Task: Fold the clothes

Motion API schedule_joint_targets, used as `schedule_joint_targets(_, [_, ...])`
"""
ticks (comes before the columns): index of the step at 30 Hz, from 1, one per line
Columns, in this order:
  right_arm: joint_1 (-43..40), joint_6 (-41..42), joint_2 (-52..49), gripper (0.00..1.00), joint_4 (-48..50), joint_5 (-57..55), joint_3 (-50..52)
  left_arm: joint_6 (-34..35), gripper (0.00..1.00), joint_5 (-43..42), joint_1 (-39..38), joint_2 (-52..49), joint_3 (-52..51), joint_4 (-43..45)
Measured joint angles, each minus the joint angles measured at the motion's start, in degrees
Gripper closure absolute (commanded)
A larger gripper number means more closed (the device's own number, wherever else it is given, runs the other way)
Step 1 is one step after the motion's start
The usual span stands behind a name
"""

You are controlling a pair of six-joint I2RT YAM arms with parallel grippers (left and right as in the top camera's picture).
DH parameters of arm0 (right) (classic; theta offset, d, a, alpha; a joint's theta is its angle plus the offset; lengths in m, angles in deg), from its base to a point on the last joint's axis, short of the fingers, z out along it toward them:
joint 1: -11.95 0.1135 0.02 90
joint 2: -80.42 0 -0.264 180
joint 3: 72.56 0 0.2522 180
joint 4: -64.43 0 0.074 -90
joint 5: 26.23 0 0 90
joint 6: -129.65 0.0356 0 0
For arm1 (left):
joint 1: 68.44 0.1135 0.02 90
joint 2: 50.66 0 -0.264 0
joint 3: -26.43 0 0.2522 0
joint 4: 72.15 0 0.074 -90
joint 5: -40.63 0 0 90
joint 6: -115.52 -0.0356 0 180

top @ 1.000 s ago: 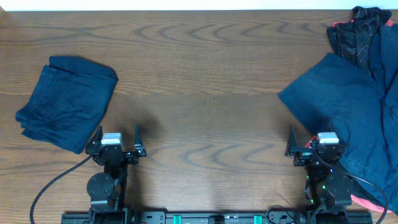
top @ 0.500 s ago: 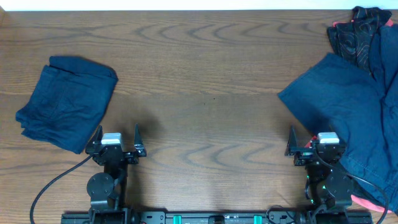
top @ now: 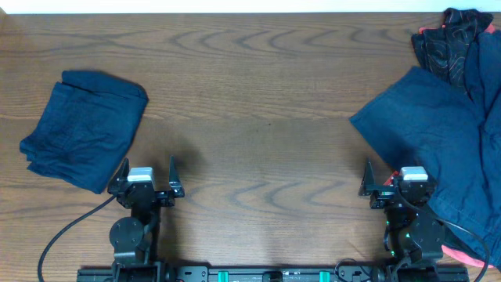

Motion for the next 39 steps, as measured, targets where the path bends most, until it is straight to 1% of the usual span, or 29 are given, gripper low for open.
schedule_joint_targets(5, [0.0, 3.1, -1.0, 0.01, 0.0, 0.0, 0.0, 4.7, 0.02, -0.9, 0.0, -2.4, 0.4, -0.4])
schedule_joint_targets(10, [0.0, 4.3, -3.8, 0.01, -0.5, -1.8, -0.4, 7.3, 0.02, -3.5, 0.0, -6.3, 2.0, -3.1])
schedule_joint_targets(13, [0.0, 4.7, -7.4, 0.01, -3.1, -2.8, -2.9, 8.1, 0.02, -4.7, 0.0, -10.1, 4.7, -5.4])
schedule_joint_targets(16, [0.0, 4.9, -12.0, 0.01, -5.6, -3.2, -7.2, 8.7, 0.02, -5.4, 0.0, -14.9, 10.3, -10.3])
schedule_joint_targets(24, [0.0, 4.9, -32.7, 0.01, -14.5, -4.1, -23.2, 9.0, 0.02, -6.9, 0.0, -30.2, 27.6, -25.0])
schedule_joint_targets(25, [-0.1, 4.9, -36.9, 0.01, -17.0, -4.1, -26.3, 9.0, 0.02, -7.4, 0.0, -31.9, 29.3, -26.5])
schedule_joint_targets(26, [0.0, 4.9, -39.1, 0.01, -17.8, -4.1, -27.8, 9.0, 0.02, -7.8, 0.0, -33.7, 31.1, -28.2])
schedule_joint_targets(29, [-0.1, 4.9, -49.8, 0.01, -25.3, -4.0, -35.7, 9.0, 0.02, -9.0, 0.0, -38.5, 36.0, -33.5])
schedule_joint_targets(31, [0.0, 4.9, -55.8, 0.01, -28.0, -4.0, -39.8, 9.0, 0.02, -9.5, 0.0, -41.1, 38.6, -36.8])
schedule_joint_targets(34, [0.0, 4.9, -63.5, 0.01, -27.3, -3.6, -44.3, 9.0, 0.02, -9.9, 0.0, -44.2, 41.4, -39.7])
schedule_joint_targets(39, [-0.1, 4.9, -72.4, 0.01, -17.5, -3.6, -45.4, 9.0, 0.02, -10.1, 0.0, -47.1, 42.3, -40.3])
